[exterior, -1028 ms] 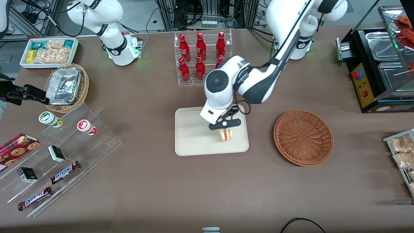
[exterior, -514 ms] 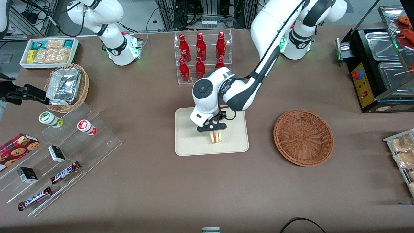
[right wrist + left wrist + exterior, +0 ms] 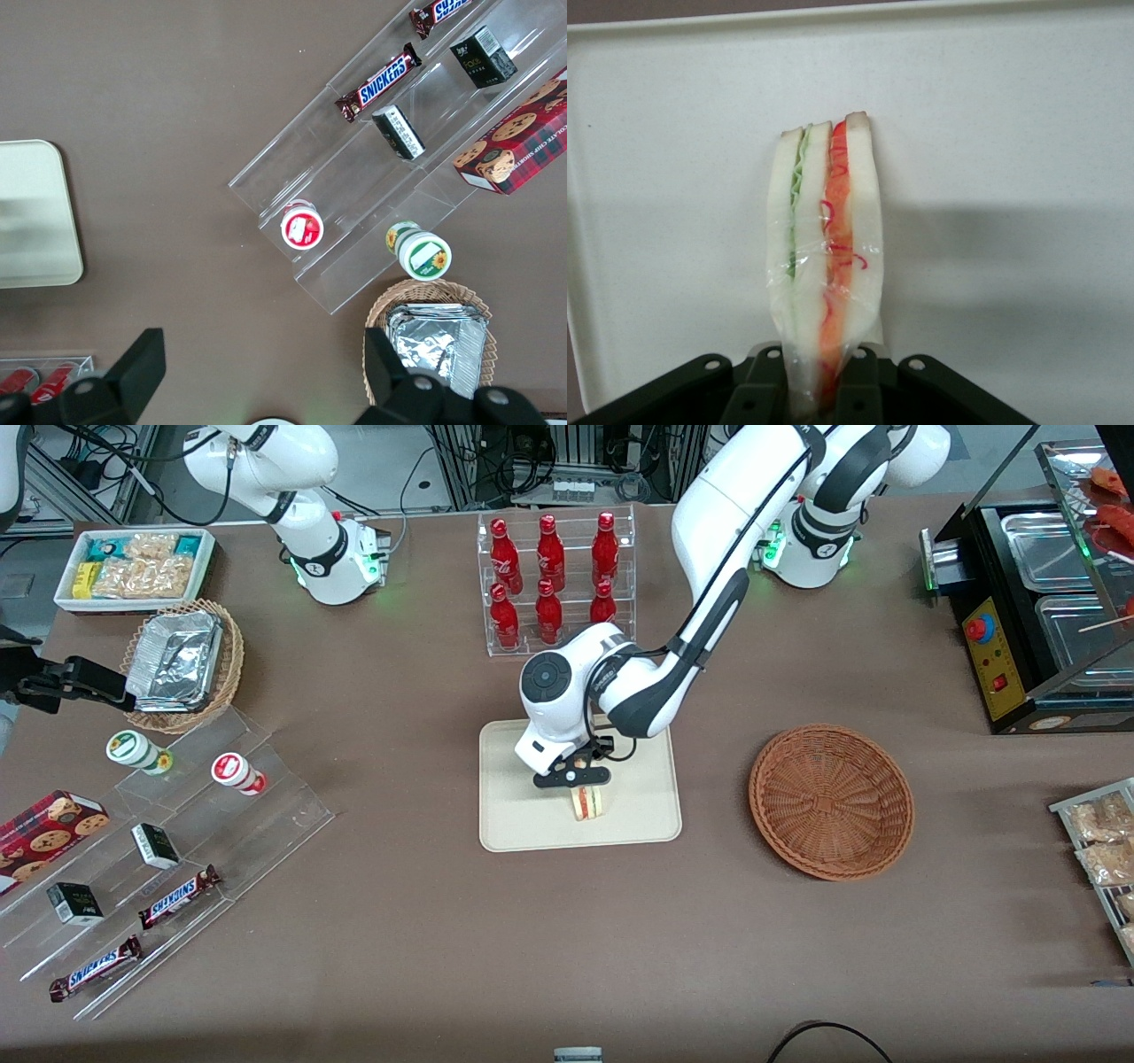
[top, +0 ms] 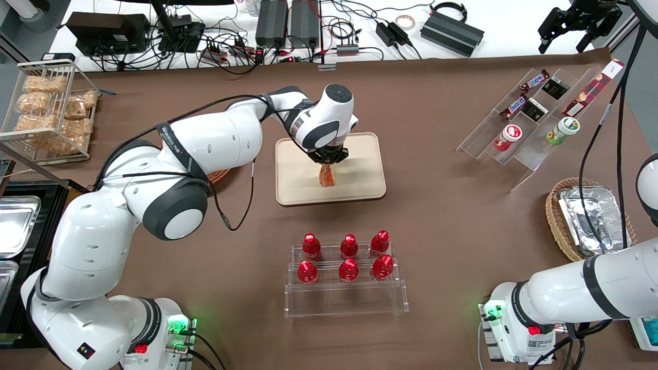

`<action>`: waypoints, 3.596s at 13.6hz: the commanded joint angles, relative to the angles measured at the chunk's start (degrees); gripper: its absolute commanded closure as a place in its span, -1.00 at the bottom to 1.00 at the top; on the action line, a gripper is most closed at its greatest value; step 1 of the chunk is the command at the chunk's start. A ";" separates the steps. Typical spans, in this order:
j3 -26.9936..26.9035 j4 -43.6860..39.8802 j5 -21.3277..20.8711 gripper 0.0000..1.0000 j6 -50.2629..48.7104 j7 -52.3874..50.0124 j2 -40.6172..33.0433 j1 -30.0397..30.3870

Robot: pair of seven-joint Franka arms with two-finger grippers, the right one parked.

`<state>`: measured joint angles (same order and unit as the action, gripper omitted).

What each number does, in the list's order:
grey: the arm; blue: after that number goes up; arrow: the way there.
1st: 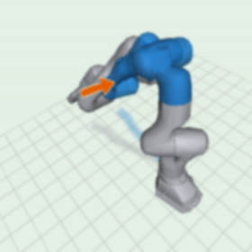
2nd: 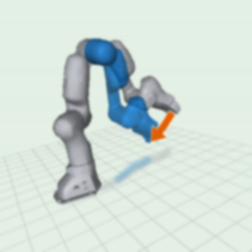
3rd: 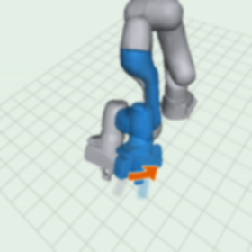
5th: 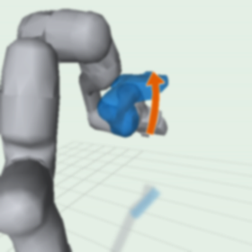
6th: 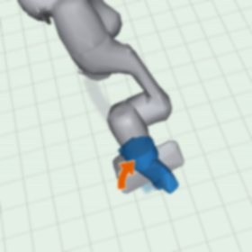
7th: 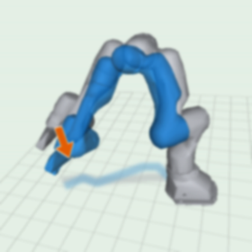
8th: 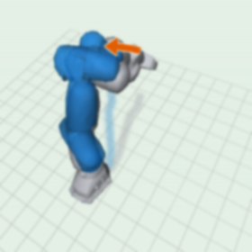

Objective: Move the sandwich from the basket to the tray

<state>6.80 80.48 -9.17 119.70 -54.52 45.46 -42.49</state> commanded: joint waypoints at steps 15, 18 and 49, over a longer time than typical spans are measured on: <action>-1.97 -0.76 4.95 -1.00 -24.92 0.54 -26.01 15.23; -1.97 2.91 5.03 -1.00 -28.82 7.73 -34.00 21.90; -4.95 3.55 9.25 -1.00 -34.27 55.75 -43.17 43.28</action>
<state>1.12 85.36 0.57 86.33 1.47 2.26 -0.14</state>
